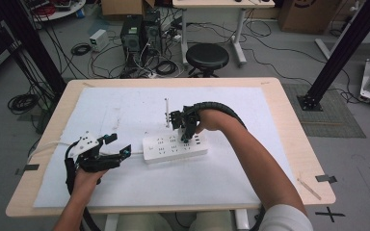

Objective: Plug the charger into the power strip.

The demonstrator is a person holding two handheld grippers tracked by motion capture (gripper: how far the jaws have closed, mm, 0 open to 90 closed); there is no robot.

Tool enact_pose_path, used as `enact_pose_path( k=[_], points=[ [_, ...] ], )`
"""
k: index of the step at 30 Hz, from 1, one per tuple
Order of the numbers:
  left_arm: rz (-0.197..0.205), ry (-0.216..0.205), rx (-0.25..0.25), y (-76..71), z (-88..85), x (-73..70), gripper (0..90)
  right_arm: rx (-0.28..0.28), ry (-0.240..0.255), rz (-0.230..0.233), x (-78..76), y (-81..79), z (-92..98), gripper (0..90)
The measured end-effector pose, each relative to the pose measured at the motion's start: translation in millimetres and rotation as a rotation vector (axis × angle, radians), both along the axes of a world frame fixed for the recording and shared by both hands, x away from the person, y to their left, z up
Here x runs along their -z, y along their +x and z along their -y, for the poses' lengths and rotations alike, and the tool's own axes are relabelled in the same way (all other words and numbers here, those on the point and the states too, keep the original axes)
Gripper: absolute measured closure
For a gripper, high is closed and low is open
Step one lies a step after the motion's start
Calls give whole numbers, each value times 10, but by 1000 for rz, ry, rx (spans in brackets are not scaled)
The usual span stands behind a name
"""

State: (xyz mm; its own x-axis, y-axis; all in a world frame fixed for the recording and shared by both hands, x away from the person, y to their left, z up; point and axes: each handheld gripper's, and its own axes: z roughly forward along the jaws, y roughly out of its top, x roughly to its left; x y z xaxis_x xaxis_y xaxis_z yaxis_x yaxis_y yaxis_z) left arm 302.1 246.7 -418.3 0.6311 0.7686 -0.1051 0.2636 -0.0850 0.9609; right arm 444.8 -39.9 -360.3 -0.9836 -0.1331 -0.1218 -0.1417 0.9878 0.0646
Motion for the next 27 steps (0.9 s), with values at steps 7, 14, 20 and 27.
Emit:
enact_pose_path(
  k=[7, 14, 20, 27],
  points=[
    [2, 0, 2, 9, -3, -6, 235, -3, -4, -2, 18, -4, -2, 635],
    [3, 4, 4, 6, 1, -4, 235, -5, 12, -18, 35, 31, 10, 637],
    [-4, 6, 5, 17, 14, 1, 235, 6, 8, -24, 53, 26, 16, 638],
    [-1, 11, 6, 8, 24, -28, 235, 1, 62, -49, 77, 78, 72, 635]
  ],
)
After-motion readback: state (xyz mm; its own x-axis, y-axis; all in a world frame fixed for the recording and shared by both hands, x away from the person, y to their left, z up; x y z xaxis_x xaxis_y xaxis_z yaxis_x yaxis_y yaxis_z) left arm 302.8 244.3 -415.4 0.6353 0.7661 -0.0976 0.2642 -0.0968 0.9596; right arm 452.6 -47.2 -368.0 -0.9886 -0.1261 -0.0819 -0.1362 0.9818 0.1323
